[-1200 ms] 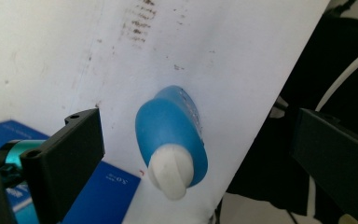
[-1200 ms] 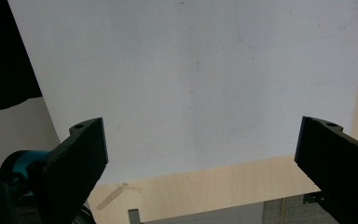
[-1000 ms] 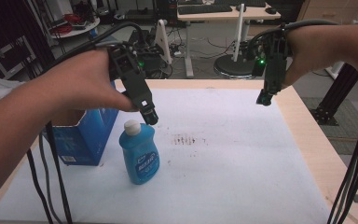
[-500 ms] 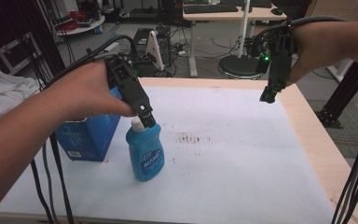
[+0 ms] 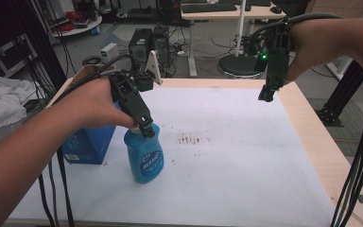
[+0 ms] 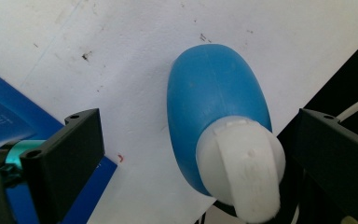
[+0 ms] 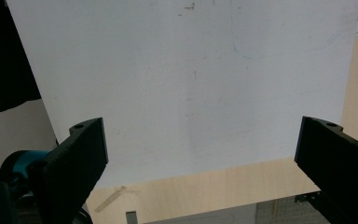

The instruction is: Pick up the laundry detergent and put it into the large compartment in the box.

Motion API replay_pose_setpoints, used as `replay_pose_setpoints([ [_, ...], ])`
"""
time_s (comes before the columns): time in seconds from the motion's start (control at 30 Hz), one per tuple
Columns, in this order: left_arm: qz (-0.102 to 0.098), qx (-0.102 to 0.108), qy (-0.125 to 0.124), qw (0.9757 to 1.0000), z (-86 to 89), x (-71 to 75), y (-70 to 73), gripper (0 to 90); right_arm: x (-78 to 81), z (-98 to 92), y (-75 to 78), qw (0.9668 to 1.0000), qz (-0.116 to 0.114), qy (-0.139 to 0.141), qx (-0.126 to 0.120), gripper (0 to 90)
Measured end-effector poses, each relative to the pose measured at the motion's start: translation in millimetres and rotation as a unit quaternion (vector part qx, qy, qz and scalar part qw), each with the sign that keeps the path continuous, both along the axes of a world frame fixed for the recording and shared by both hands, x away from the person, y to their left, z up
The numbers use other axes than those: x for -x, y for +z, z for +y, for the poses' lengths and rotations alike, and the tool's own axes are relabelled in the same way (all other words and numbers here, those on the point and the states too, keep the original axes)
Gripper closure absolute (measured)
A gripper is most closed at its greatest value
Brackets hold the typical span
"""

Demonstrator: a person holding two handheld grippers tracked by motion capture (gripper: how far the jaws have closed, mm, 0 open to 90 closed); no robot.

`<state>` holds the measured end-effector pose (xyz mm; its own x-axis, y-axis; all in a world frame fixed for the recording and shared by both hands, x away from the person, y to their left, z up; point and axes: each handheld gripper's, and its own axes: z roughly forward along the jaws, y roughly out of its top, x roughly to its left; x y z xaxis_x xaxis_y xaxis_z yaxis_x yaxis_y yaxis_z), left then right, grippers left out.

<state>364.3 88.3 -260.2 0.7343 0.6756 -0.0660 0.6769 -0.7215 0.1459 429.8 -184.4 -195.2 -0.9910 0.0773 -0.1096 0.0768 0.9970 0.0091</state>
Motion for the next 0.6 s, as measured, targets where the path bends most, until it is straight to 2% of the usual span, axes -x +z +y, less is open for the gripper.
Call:
replay_pose_setpoints([
  [0.17,0.007,0.000,0.005,1.0000,-2.4,-2.9,-7.9,2.7,-0.7,-0.3,0.0,1.0000,0.000,-0.001,-0.001,1.4],
  [0.4,0.017,-0.012,0.000,0.9998,-8.0,-4.8,-17.6,2.7,-1.9,1.4,-1.2,1.0000,-0.001,0.001,-0.003,1.4],
  [0.6,0.016,-0.023,0.007,0.9996,-9.3,-6.2,-24.7,2.7,-2.3,1.7,-1.8,1.0000,-0.001,0.003,-0.001,1.4],
])
